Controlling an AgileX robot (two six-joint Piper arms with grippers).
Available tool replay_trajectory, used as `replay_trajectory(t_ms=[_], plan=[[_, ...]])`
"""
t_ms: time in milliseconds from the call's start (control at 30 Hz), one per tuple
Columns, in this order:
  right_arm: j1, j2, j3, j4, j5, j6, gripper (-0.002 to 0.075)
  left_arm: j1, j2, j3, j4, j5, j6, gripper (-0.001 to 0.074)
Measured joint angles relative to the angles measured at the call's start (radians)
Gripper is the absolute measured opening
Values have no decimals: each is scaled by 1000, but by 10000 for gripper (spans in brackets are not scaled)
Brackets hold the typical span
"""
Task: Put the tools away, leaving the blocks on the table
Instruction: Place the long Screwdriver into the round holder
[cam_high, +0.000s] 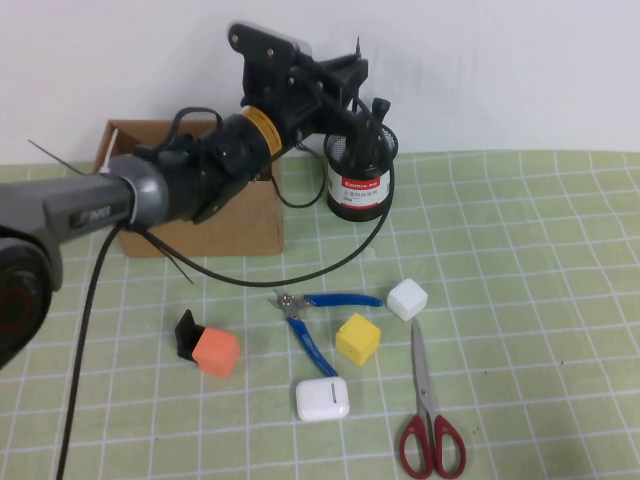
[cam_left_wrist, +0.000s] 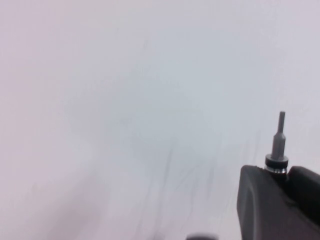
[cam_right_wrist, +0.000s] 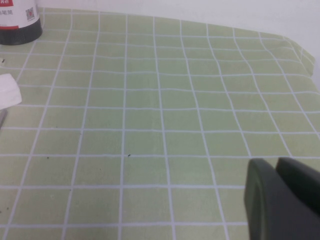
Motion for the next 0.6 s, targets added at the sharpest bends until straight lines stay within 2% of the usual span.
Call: replay_trajectory(t_ms=[267, 367, 533, 600], plan=[[0, 0, 0, 0, 0, 0, -11, 0, 13, -8, 76, 107, 4, 68], [0, 0, 0, 0, 0, 0, -11, 0, 15, -8, 100, 126, 4, 125], [0, 0, 0, 0, 0, 0, -11, 0, 17, -8, 108, 132, -4, 281], [0, 0, 0, 0, 0, 0, -11, 0, 15, -8, 109, 146, -19, 315]])
